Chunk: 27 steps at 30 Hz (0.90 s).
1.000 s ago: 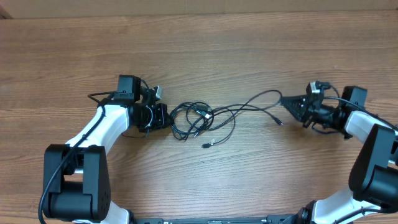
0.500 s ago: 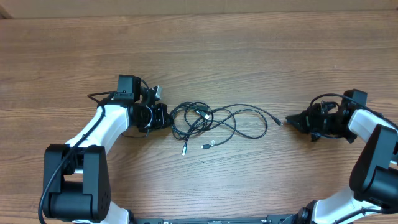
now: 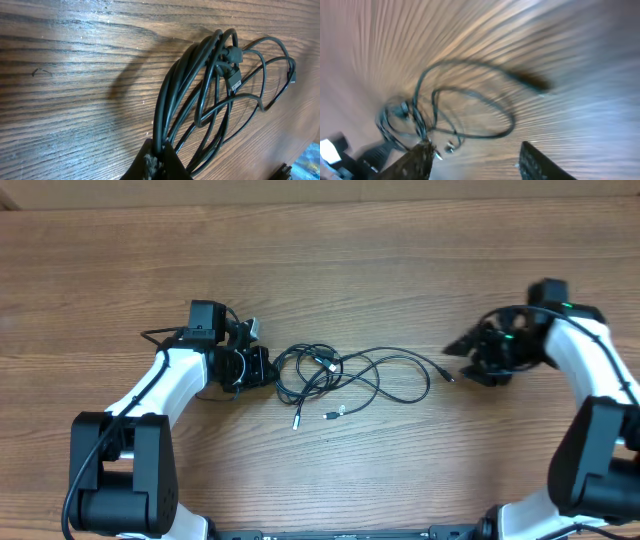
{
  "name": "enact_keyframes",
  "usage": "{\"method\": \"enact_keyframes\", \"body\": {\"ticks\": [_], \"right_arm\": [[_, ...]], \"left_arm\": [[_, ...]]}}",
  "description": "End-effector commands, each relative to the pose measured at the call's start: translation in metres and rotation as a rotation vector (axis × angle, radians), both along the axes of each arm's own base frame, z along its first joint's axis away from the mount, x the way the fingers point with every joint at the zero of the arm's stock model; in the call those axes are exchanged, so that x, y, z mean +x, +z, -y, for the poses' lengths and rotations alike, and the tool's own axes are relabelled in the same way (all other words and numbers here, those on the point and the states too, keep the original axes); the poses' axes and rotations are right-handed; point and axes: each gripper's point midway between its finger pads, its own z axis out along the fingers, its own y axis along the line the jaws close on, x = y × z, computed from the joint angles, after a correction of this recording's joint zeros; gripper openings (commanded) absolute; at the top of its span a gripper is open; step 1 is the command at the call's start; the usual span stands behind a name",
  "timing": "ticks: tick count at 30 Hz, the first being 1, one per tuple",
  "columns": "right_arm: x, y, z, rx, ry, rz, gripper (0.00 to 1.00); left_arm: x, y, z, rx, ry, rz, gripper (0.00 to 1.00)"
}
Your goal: Untangle cables
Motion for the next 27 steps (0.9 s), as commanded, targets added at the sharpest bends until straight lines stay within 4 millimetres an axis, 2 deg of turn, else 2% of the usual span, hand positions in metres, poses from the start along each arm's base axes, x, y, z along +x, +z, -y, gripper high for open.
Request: {"method": "enact_keyframes", "body": {"ticks": [1, 3, 9, 12, 15, 20, 27], "right_arm": [[0.000, 0.004, -0.036, -0.030, 0.128, 0.046, 0.53], [0.003, 0.005, -0.060, -0.021, 0.131, 0.047, 0.47], [0.013, 0.012, -0.132, 0.024, 0.054, 0.039, 0.45], [0.015, 0.013, -0.158, 0.012, 0.027, 0.055, 0.32], [0.010, 0.005, -0.171, -0.058, -0.038, 0.035, 0.26], [-0.005, -0.006, -0.188, -0.148, -0.155, -0.016, 0.32], [-0.009, -0.021, -0.194, -0.225, -0.316, -0.048, 0.31]], "left_arm": [[0.005, 0.000, -0.002, 0.006, 0.017, 0.000, 0.07], [0.005, 0.000, -0.002, 0.006, 0.018, 0.000, 0.07], [0.005, 0.000, -0.002, 0.006, 0.018, 0.000, 0.07], [0.005, 0.000, -0.002, 0.006, 0.018, 0.000, 0.06], [0.005, 0.001, -0.001, -0.002, 0.016, 0.000, 0.06], [0.005, 0.002, 0.000, -0.012, 0.012, 0.000, 0.05], [0.005, 0.002, 0.000, -0.012, 0.013, 0.000, 0.04]]}}
